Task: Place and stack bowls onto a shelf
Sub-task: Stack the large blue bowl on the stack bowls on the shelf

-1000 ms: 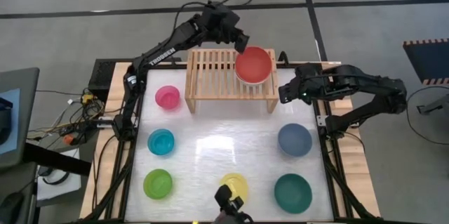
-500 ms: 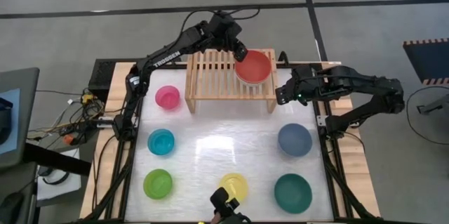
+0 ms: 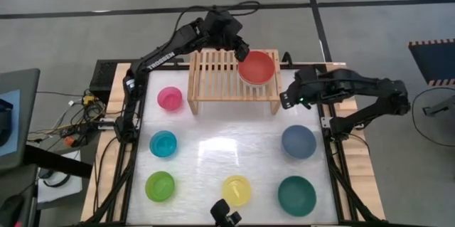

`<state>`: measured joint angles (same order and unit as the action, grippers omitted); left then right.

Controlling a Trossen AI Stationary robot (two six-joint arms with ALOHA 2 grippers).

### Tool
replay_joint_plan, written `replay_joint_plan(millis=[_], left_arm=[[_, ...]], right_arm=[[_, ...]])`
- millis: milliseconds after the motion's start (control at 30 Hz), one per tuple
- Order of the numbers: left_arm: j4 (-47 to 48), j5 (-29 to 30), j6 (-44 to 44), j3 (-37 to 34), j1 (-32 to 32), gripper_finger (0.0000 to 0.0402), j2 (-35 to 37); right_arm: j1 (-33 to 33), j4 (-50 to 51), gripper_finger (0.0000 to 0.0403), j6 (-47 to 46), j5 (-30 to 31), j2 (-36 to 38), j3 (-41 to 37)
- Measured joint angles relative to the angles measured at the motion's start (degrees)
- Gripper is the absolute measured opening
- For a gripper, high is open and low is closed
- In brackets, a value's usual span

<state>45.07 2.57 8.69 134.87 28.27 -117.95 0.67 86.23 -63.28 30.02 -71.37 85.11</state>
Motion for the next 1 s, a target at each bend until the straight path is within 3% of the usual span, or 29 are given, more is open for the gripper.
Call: replay_joint_plan(millis=[267,367,533,700,833,1000], left_arm=[[4.22,2.9,-0.94,-0.01,-5.58,0.0194,1.42],[3.17,6.55,-0.61,-2.14,-9.57,0.0191,1.77],[-3.81,7.65,-1.3,-6.16,-16.74,0.0161,5.4],[-6.28,13.13,-2.0,-9.53,-19.45,0.0129,13.0],[-8.72,18.11,1.42,-22.81,-20.76,0.0116,19.27],[-27.5,18.56,8.09,-48.59,-23.63,0.0114,29.95]], right_arm=[[2.02,-2.91,0.0244,0.54,-9.25,1.18,-12.84],[4.39,-5.25,0.0244,-0.37,-12.13,2.54,-18.44],[8.75,-6.47,0.0244,-6.03,-15.14,6.73,-26.53],[12.05,-9.93,0.0244,-9.29,-17.98,13.03,-32.78],[11.84,-11.75,0.0244,-9.85,-20.16,17.25,-37.2],[11.56,-12.1,0.0244,-9.96,-21.58,19.99,-42.17]])
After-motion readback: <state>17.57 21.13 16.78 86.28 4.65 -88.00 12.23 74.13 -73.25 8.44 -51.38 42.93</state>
